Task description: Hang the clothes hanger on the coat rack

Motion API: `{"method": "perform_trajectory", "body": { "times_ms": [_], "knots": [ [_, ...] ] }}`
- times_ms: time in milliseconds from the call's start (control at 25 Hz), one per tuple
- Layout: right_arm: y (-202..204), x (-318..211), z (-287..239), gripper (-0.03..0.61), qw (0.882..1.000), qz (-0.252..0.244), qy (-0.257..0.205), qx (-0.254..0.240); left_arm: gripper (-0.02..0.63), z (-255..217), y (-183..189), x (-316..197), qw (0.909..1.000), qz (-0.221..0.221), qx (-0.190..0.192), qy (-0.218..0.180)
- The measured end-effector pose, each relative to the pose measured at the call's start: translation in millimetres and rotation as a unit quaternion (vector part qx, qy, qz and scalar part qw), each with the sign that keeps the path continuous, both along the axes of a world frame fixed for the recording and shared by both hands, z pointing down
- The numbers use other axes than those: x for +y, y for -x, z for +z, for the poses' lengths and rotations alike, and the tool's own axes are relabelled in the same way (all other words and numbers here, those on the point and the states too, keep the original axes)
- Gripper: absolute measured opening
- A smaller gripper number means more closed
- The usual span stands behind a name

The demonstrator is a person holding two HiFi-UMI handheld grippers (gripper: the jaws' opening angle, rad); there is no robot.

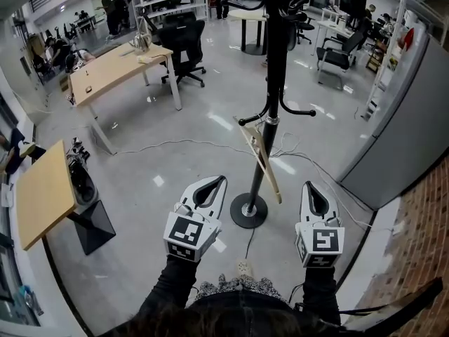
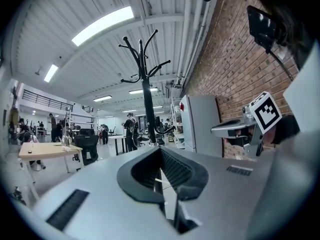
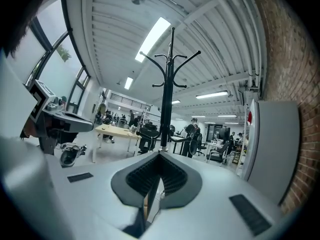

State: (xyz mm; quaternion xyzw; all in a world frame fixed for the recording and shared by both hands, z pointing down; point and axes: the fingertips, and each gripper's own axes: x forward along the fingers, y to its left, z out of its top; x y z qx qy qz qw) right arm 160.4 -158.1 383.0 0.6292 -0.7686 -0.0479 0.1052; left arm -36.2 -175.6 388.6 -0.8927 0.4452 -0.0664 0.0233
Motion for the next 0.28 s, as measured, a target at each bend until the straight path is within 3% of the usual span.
{"method": "perform_trajectory", "body": {
  "times_ms": [280],
  "knots": [
    [-3.8,-6.9,-4.1,0.009,1.000,0.000,-0.001,-0.005,0.008,-3.9,-0.4,-9.8,1.0000,-0.003,0.002,-0.004]
  ]
}}
